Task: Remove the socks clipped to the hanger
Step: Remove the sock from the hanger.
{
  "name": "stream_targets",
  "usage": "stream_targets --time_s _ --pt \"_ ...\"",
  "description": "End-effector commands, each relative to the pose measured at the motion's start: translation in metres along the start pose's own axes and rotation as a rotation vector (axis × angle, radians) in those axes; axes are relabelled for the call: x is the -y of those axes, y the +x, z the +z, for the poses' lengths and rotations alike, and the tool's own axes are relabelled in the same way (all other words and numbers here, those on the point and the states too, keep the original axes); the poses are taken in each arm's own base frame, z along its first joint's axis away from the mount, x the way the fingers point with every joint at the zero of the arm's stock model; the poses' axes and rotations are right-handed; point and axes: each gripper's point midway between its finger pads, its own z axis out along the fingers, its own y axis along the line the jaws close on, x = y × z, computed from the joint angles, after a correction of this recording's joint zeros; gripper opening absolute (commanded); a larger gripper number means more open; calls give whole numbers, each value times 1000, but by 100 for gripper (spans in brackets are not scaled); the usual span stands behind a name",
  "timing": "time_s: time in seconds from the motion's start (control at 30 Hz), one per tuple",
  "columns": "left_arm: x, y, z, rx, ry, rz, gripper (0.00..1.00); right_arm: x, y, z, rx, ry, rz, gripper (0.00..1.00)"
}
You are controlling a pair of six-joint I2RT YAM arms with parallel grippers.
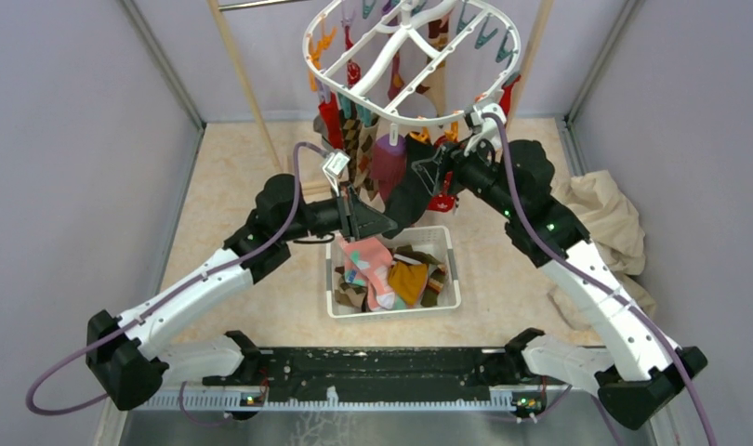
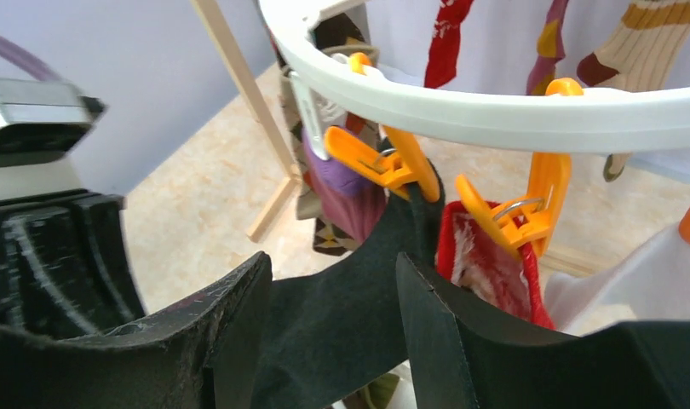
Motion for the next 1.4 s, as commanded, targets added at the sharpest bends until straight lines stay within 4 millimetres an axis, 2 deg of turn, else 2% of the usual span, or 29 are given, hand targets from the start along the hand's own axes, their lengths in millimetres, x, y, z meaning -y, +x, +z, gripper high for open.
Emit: stream_targets --time_s 0.0,0.27,0.53,0.7,1.03,1.37 --pt "23 -16 -9 17 47 40 1 4 -36 10 88 35 -57 56" --pt "33 -22 -12 12 58 46 1 10 -48 24 107 85 -117 56" --pt "37 -24 -16 0 41 48 2 9 -58 27 133 101 -148 57" --pt "37 -20 -21 -16 31 38 2 12 -57 32 128 118 -162 57" --pt "52 -26 -28 -15 57 38 3 12 -60 44 145 137 -180 59" --pt "50 -14 -32 -42 65 11 3 13 -68 53 192 158 -151 60"
